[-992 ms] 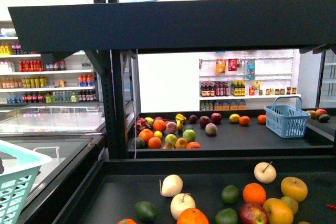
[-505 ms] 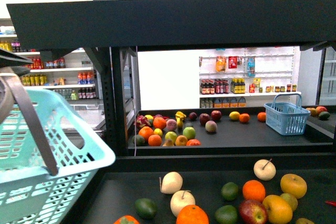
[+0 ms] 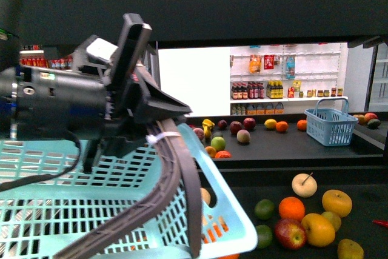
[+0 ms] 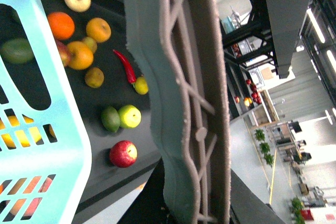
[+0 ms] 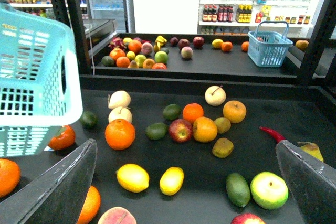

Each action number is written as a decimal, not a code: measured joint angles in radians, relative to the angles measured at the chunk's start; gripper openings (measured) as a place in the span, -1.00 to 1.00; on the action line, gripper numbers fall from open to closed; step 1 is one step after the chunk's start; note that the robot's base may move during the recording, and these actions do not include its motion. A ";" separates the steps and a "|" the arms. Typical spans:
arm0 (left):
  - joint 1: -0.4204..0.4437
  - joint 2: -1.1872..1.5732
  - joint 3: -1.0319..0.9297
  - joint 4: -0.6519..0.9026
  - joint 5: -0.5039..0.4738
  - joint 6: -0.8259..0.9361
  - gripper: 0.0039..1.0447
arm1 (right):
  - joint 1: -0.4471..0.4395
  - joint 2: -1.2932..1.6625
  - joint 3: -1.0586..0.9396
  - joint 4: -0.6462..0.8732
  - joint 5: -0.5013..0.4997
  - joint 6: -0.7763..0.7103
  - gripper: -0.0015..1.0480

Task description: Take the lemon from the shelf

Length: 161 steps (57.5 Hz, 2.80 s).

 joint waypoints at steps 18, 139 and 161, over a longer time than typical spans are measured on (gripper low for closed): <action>-0.101 0.105 0.099 0.030 -0.011 0.006 -0.81 | 0.000 0.000 0.000 0.000 0.000 0.000 0.95; -0.120 0.151 0.123 0.036 -0.044 0.017 -0.81 | 0.010 2.557 1.274 0.315 0.014 0.336 0.95; -0.120 0.151 0.123 0.035 -0.041 0.017 -0.81 | 0.028 2.671 1.446 0.259 0.023 0.379 0.95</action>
